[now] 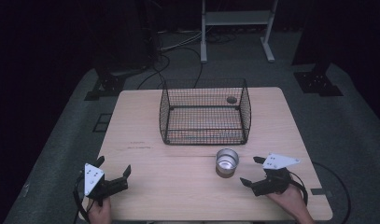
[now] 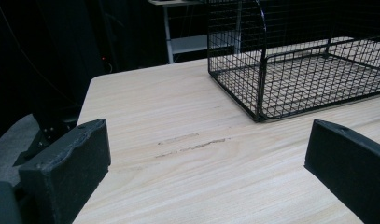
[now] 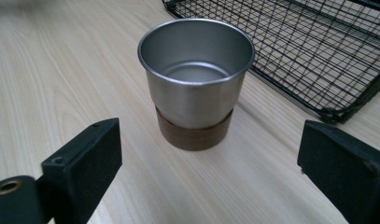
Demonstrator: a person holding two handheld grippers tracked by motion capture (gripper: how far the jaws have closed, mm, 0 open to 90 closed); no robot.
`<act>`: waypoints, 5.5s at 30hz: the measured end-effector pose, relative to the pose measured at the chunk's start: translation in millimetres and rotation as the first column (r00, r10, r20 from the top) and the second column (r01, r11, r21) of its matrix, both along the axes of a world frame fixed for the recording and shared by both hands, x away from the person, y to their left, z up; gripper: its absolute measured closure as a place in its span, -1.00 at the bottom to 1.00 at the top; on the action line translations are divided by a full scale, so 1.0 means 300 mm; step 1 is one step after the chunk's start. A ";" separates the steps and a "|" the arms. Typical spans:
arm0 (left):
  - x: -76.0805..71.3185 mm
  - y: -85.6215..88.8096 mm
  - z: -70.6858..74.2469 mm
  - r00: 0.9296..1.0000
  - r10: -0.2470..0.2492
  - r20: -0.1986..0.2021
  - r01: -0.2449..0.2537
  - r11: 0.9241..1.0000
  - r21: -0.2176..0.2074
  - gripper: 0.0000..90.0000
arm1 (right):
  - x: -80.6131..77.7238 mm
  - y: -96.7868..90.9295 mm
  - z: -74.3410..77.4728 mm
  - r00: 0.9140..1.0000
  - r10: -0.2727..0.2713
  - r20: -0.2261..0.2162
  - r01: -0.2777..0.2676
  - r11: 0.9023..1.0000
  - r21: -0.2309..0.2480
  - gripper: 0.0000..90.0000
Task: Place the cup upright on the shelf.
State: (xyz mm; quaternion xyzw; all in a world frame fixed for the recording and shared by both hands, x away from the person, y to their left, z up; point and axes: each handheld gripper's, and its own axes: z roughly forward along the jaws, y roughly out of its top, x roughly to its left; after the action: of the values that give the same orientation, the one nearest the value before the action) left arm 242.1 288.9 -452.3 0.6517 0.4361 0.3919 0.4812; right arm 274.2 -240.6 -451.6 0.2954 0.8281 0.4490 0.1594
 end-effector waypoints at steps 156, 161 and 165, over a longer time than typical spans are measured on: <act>-0.011 0.014 0.007 1.000 0.014 0.013 -0.014 1.000 -0.003 -1.00 | 0.302 0.275 0.356 0.977 0.210 -0.039 -0.210 0.978 0.014 -0.60; -0.012 0.019 0.008 1.000 0.019 0.018 -0.019 1.000 -0.009 -1.00 | 0.318 0.285 0.383 0.977 0.212 -0.035 -0.212 0.977 0.014 -0.60; -0.011 0.021 0.007 1.000 0.019 0.014 -0.019 1.000 -0.012 -1.00 | 0.329 0.288 0.397 0.977 0.214 -0.026 -0.213 0.977 0.015 -0.60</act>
State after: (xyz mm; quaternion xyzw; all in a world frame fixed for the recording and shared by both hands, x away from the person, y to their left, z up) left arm 238.6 295.3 -450.2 0.6420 0.4413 0.3981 0.4844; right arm 372.9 -154.1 -332.6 0.2118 0.8543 0.4645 0.0972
